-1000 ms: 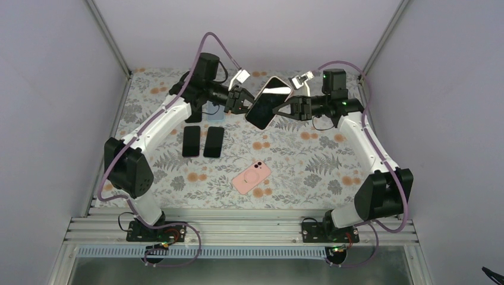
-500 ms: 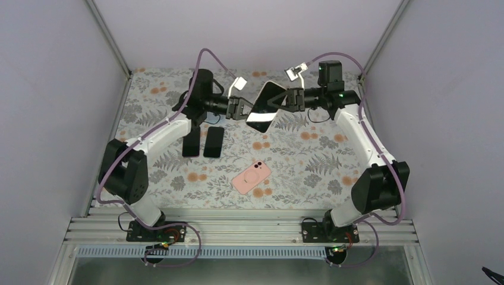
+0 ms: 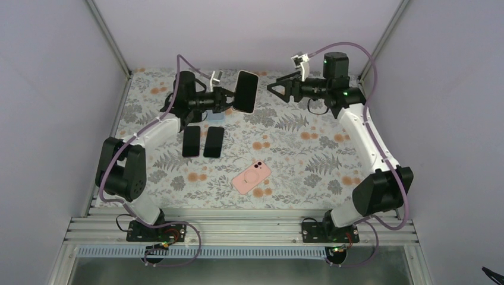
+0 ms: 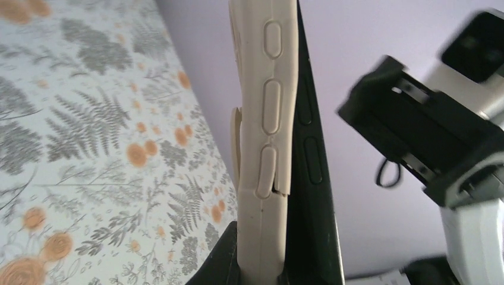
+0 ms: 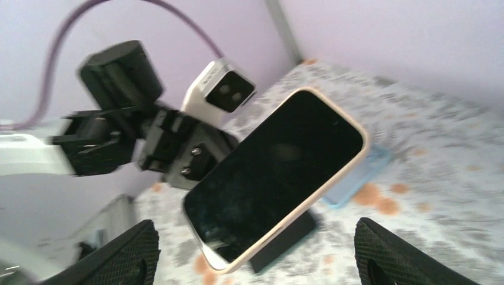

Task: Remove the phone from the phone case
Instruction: Remove the phone case from the phone.

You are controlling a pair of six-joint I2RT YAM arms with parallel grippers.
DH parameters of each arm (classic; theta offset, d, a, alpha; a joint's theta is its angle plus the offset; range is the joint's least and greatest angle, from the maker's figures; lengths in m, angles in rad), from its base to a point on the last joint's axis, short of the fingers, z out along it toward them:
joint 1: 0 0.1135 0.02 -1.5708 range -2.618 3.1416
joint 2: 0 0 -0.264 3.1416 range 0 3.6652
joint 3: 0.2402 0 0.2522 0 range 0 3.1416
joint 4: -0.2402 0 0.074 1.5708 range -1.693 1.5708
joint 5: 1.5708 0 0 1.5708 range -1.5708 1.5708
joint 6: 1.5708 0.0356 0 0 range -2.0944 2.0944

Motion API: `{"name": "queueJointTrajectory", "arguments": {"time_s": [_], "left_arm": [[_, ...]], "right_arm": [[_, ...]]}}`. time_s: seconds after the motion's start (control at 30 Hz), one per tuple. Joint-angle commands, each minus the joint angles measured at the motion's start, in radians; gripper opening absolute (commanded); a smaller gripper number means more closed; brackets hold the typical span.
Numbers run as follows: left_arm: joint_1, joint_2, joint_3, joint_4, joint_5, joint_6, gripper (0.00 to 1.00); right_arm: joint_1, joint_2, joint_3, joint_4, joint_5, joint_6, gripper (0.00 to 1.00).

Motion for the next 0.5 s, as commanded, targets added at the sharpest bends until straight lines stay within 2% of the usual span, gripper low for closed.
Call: {"name": "queueJointTrajectory", "arguments": {"time_s": [0.0, 0.23, 0.47], "left_arm": [[-0.011, -0.015, 0.092, -0.202, -0.146, 0.027, 0.02], [-0.041, -0.016, 0.190, -0.443, -0.345, 0.039, 0.02], [-0.070, -0.016, 0.206, -0.483, -0.396, 0.027, 0.02]], "right_arm": [[0.061, -0.050, 0.015, 0.040, 0.315, -0.128, 0.77], [0.263, -0.082, -0.041, 0.084, 0.629, -0.267, 0.77], [0.398, -0.044, -0.061, 0.128, 0.785, -0.355, 0.76]]}}
